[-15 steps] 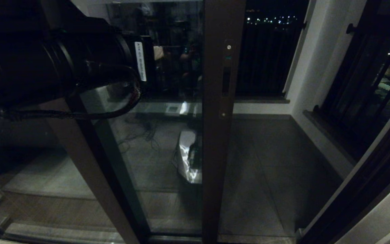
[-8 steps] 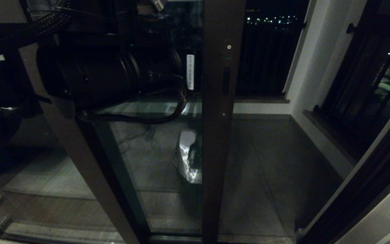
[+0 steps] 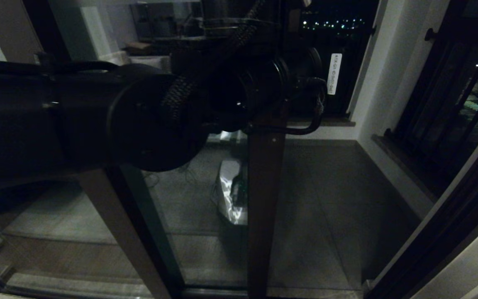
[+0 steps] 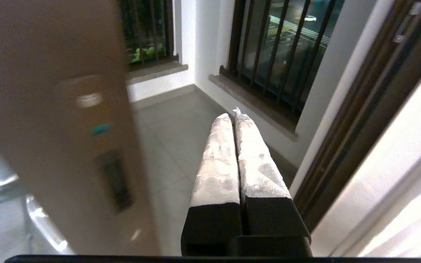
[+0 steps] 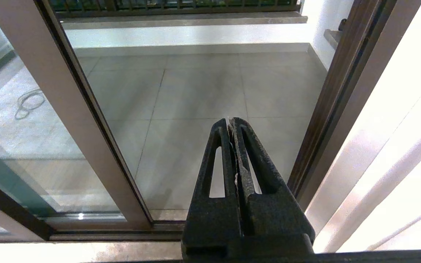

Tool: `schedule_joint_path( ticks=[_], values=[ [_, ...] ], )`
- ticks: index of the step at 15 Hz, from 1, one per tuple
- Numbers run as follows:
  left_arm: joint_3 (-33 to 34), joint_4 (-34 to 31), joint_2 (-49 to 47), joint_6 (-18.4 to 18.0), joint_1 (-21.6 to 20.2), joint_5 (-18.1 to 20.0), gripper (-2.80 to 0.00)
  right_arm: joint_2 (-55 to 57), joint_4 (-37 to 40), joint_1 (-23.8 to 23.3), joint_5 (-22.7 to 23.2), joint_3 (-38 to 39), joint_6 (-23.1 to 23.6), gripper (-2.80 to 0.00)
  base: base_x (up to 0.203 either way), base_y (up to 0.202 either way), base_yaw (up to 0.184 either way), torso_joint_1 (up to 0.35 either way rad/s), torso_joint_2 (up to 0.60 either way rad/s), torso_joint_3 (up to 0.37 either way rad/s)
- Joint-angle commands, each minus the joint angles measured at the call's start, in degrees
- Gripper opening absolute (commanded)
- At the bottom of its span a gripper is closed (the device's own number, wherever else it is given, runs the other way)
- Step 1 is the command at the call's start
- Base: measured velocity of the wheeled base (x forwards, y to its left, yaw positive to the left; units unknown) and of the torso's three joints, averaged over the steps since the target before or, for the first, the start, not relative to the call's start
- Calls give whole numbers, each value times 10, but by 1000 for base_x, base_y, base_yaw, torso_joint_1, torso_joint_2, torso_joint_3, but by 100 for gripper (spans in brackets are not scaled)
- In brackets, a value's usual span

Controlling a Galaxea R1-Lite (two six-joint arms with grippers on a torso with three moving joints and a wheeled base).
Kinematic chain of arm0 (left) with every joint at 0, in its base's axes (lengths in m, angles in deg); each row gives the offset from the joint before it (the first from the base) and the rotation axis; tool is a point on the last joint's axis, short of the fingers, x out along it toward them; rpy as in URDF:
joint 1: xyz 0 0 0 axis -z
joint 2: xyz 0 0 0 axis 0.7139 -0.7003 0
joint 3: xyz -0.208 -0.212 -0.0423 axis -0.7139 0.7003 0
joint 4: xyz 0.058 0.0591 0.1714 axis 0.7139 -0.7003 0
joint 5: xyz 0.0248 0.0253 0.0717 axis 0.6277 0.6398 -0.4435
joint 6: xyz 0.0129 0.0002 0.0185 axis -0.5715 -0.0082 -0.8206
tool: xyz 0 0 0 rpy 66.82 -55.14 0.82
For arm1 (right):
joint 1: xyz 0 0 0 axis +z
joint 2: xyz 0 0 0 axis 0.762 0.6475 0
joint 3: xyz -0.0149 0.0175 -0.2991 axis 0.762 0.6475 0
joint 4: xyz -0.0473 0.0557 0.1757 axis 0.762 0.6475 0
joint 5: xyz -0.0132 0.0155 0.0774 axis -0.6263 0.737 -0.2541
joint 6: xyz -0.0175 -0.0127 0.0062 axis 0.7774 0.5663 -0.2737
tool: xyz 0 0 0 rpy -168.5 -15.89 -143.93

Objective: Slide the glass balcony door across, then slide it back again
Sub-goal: Open the slid door

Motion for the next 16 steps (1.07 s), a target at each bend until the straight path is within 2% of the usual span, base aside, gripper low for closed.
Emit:
schedule_joint_path(
  ticks=[1,2,4,6,16],
  values=[
    [-46,2,-85,0,2,-3,-280,1,0,0,0,0,0,-280,0,0,0,0,0,0],
    [-50,2,-102,0,2,-11,-280,1,0,0,0,0,0,-280,0,0,0,0,0,0],
    [-53,25,-136,1,-1,-68,-280,1,0,0,0,0,0,-280,0,0,0,0,0,0],
    [-53,70,-155,-6,-8,-77,-280,1,0,0,0,0,0,-280,0,0,0,0,0,0],
    [-52,76,-156,-8,-59,-112,-280,1,0,0,0,0,0,-280,0,0,0,0,0,0]
  ],
)
